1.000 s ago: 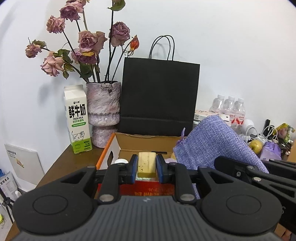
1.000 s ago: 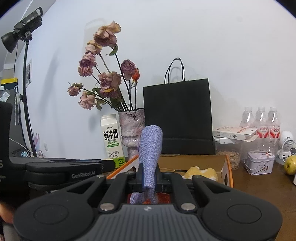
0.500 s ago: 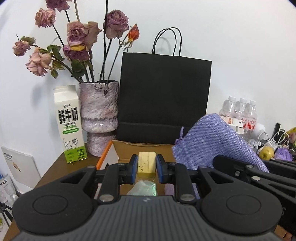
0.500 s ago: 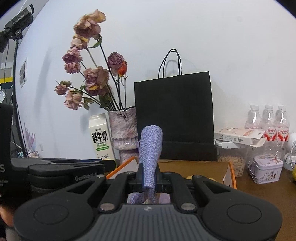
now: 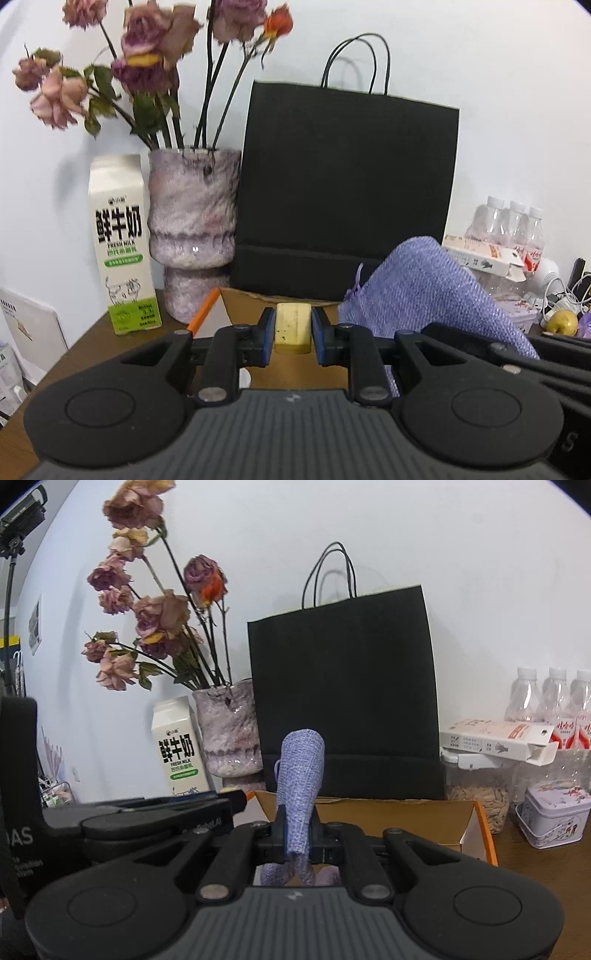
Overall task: Organize objects
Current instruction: 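Carry the soap bar and lavender bag with both grippers over the red box, then open both grippers to drop the soap bar and lavender bag into the box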
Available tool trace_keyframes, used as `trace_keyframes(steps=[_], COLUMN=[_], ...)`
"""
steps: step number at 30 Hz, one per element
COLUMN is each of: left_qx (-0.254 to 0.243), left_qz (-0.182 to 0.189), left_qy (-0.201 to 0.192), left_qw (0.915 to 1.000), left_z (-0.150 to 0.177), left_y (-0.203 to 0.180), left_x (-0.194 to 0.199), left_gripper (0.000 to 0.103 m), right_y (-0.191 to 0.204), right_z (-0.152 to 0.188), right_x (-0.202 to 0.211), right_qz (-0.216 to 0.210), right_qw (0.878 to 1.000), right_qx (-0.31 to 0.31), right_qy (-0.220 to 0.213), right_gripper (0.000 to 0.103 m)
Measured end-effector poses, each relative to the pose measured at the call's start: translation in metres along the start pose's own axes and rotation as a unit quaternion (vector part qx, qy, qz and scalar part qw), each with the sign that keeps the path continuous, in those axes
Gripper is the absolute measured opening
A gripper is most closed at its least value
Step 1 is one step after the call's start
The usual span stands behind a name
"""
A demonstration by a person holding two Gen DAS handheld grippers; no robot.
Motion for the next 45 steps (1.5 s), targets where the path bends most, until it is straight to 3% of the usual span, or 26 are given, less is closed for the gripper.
trace_keyframes(steps=[13, 25, 27, 28, 30, 32, 34, 38, 45], left_qx=[0.003, -0.011, -0.015, -0.017, -0.013, -0.012, -0.013, -0.011, -0.01], left_qz=[0.004, 0.008, 0.001, -0.002, -0.007, -0.019, -0.034, -0.046, -0.046], left_qy=[0.004, 0.019, 0.014, 0.01, 0.0, -0.011, -0.026, -0.038, -0.038], left_qw=[1.0, 0.9997, 0.9998, 0.9998, 0.9999, 0.9997, 0.999, 0.9982, 0.9981], left_z=[0.016, 0.025, 0.024, 0.023, 0.021, 0.019, 0.016, 0.012, 0.012], left_y=[0.01, 0.006, 0.006, 0.006, 0.008, 0.01, 0.011, 0.013, 0.012], left_x=[-0.02, -0.026, -0.025, -0.023, -0.02, -0.017, -0.014, -0.01, -0.009], left_gripper=[0.021, 0.022, 0.024, 0.031, 0.05, 0.082, 0.103, 0.103, 0.103], right_y=[-0.031, -0.045, -0.045, -0.045, -0.046, -0.047, -0.047, -0.045, -0.042], right_z=[0.018, 0.031, 0.032, 0.032, 0.032, 0.032, 0.032, 0.031, 0.03], right_x=[-0.021, -0.035, -0.035, -0.034, -0.034, -0.034, -0.033, -0.033, -0.032], right_qz=[0.024, 0.057, 0.066, 0.071, 0.084, 0.102, 0.124, 0.144, 0.149], right_qw=[0.999, 0.997, 0.997, 0.996, 0.995, 0.993, 0.991, 0.989, 0.987], right_qx=[-0.036, -0.035, -0.029, -0.026, -0.02, -0.014, -0.003, 0.013, 0.026], right_qy=[0.001, 0.037, 0.04, 0.042, 0.048, 0.049, 0.044, 0.044, 0.05], right_gripper=[0.007, 0.01, 0.015, 0.018, 0.038, 0.077, 0.092, 0.103, 0.103])
Point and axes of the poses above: each gripper's, at about its wrist camera, not at the fingertips, and x roughly against the way its jaws point, y to its left, z to its underside, the point moved 4 cm from there along -x, roughly the way its jaws point, and after that the axes turned 4 degrees about -y, right-handed, at the moved point
